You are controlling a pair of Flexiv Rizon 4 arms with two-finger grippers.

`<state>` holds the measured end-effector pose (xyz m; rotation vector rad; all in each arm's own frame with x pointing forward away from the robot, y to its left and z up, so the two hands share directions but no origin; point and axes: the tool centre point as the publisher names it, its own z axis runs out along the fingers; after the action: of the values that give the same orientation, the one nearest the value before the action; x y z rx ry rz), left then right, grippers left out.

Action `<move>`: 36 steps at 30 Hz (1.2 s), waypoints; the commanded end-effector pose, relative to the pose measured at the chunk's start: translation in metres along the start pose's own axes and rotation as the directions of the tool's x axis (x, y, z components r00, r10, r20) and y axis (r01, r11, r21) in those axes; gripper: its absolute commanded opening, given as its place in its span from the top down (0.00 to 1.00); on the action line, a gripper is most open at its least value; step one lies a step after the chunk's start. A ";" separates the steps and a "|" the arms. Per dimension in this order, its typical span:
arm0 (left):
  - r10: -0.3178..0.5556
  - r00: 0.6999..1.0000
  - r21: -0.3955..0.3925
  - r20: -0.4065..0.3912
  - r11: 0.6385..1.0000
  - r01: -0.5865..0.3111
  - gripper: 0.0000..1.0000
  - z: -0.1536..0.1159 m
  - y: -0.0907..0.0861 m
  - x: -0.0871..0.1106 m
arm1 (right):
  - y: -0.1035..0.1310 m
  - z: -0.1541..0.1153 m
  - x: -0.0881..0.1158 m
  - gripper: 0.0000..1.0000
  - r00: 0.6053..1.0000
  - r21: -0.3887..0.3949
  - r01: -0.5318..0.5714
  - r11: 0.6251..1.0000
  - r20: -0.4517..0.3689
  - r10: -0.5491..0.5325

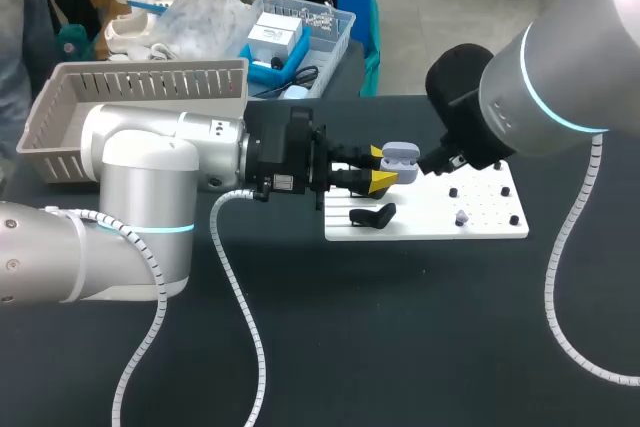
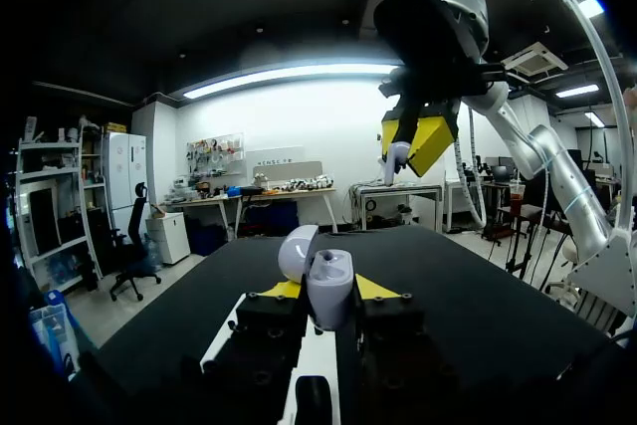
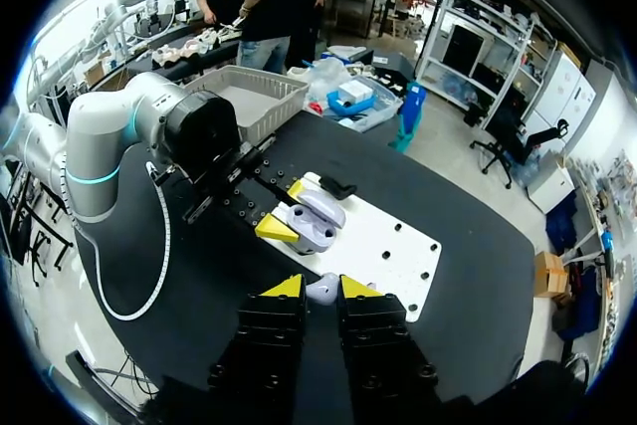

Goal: Pick up each earbud case from the left stands, insert the matching earbuds, close the lid, and place the case in the box.

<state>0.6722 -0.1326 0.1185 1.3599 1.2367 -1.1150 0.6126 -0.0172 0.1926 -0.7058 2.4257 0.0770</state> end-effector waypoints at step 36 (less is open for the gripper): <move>0.000 1.000 -0.001 0.001 1.000 0.000 1.00 0.000 0.000 0.000 | 0.004 0.002 -0.003 1.00 0.915 0.182 -0.329 0.927 -0.182 0.361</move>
<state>0.6722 -0.1326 0.1185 1.3599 1.2367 -1.1150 0.6112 -0.0172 0.1896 -0.2214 2.6684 -0.0201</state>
